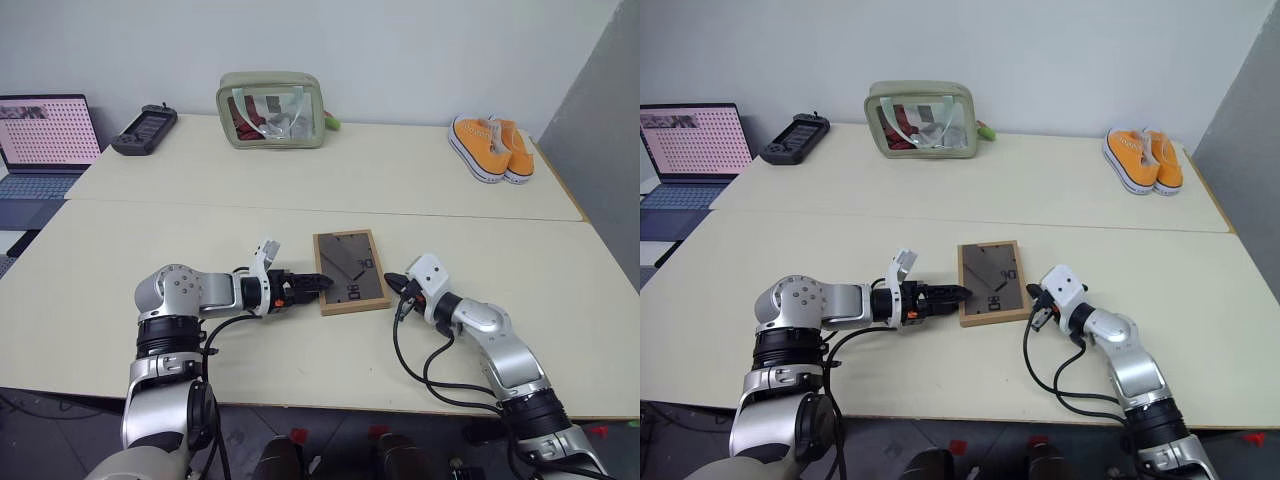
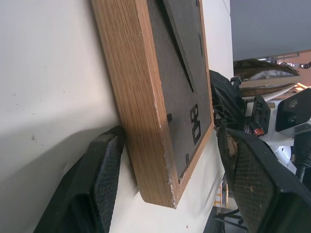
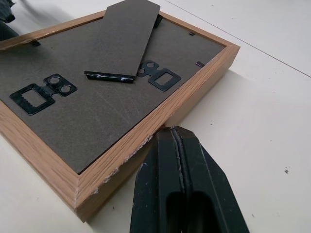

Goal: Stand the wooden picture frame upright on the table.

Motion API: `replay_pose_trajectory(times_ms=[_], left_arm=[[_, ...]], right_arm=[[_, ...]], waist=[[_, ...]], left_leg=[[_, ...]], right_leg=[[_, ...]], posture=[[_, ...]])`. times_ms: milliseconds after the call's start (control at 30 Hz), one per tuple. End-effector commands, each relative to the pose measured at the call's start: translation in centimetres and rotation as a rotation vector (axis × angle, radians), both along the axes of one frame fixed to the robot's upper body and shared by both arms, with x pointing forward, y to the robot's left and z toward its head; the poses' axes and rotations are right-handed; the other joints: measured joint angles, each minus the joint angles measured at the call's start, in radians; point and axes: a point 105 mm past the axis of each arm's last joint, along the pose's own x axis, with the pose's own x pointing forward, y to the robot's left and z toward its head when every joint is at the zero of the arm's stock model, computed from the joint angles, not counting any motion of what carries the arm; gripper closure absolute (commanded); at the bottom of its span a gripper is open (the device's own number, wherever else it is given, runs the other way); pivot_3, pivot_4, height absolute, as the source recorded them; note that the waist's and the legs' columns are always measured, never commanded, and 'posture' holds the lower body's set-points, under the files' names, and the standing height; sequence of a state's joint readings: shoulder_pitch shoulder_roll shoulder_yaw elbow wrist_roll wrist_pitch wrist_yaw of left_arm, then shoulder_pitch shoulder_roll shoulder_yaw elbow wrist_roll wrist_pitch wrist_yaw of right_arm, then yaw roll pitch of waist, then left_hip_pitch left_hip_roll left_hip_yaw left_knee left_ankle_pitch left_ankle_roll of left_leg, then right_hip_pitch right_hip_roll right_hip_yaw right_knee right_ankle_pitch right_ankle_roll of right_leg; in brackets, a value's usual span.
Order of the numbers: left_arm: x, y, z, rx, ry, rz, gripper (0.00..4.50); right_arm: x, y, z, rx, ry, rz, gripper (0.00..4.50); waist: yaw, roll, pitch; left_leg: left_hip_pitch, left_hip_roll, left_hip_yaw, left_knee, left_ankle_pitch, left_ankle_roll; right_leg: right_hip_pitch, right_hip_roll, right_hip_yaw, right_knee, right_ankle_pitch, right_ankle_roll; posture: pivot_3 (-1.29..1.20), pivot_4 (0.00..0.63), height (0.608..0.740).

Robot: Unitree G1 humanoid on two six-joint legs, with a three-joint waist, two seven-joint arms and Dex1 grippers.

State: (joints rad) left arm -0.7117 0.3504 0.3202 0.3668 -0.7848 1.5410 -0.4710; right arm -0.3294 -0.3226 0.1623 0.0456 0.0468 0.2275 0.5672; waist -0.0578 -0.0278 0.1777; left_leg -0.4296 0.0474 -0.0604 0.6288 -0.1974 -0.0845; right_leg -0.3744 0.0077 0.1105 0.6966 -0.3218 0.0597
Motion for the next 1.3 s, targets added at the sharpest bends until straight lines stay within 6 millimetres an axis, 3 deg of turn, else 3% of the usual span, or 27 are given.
replay_pose_trajectory(times_ms=[33, 300, 600, 667, 900, 967, 1200, 1300], left_arm=[[0.1, 0.5, -1.1, 0.035, 0.045, 0.030, 1.28], [0.5, 0.7, -0.7, 0.034, 0.029, 0.046, 1.28], [0.9, 1.0, -0.1, 0.010, 0.020, 0.060, 1.28], [1.0, 0.9, 0.2, -0.007, 0.009, 0.062, 1.44], [1.1, 0.4, 1.0, -0.053, -0.003, 0.046, 2.93], [1.1, 0.4, 1.2, -0.063, -0.002, 0.047, 3.17], [1.2, 0.2, 2.0, -0.107, -0.016, 0.041, 3.20], [1.8, 0.2, 4.0, -0.159, -0.099, 0.041, 3.20]], right_arm=[[0.2, 2.1, 2.0, 0.059, -0.060, 0.022, 4.50], [-0.1, 2.9, 1.6, 0.081, -0.046, 0.026, 4.50], [0.2, 1.2, 1.0, 0.045, -0.039, -0.002, 4.50], [0.2, 1.1, 1.0, 0.042, -0.040, -0.001, 4.50], [0.3, 1.3, 1.2, 0.047, -0.046, 0.002, 4.50], [0.3, 1.4, 1.3, 0.049, -0.046, 0.002, 4.50], [0.4, 1.1, 1.2, 0.044, -0.049, -0.006, 4.50], [0.6, 0.1, 1.3, 0.030, -0.054, -0.028, 4.50]], waist=[[0.000, 0.000, 0.000], [0.001, 0.000, 0.000], [0.001, 0.000, 0.000], [0.000, 0.000, 0.000], [0.001, 0.000, 0.000], [0.001, 0.000, 0.000], [0.001, 0.000, 0.000], [0.001, 0.000, 0.000]], left_leg=[[0.000, 0.000, 0.000, 0.000, 0.000, 0.000], [0.001, 0.000, 0.000, 0.000, 0.000, 0.000], [0.001, 0.000, 0.000, 0.000, 0.000, 0.000], [0.001, 0.000, 0.000, 0.000, 0.000, 0.000], [0.001, 0.000, 0.000, 0.000, 0.000, 0.000], [0.001, 0.000, 0.000, 0.000, 0.000, 0.000], [0.001, 0.000, 0.000, 0.000, 0.000, 0.000], [0.001, 0.000, 0.000, 0.000, 0.000, 0.000]], right_leg=[[0.000, 0.000, 0.000, 0.000, 0.000, 0.000], [0.001, 0.000, 0.000, 0.000, 0.000, 0.000], [0.001, 0.000, 0.000, 0.000, 0.000, 0.000], [0.001, 0.000, 0.000, 0.000, 0.000, 0.000], [0.001, 0.000, 0.000, 0.000, 0.000, 0.000], [0.001, 0.000, 0.000, 0.000, 0.000, 0.000], [0.001, 0.000, 0.000, 0.000, 0.000, 0.000], [0.001, 0.000, 0.000, 0.000, 0.000, 0.000]], posture=[[0.00, 0.150, 0.740], [0.00, 0.150, 0.740], [0.00, 0.150, 0.740], [0.00, 0.150, 0.740], [0.00, 0.150, 0.740], [0.00, 0.150, 0.740], [0.00, 0.150, 0.740], [0.00, 0.150, 0.740]])
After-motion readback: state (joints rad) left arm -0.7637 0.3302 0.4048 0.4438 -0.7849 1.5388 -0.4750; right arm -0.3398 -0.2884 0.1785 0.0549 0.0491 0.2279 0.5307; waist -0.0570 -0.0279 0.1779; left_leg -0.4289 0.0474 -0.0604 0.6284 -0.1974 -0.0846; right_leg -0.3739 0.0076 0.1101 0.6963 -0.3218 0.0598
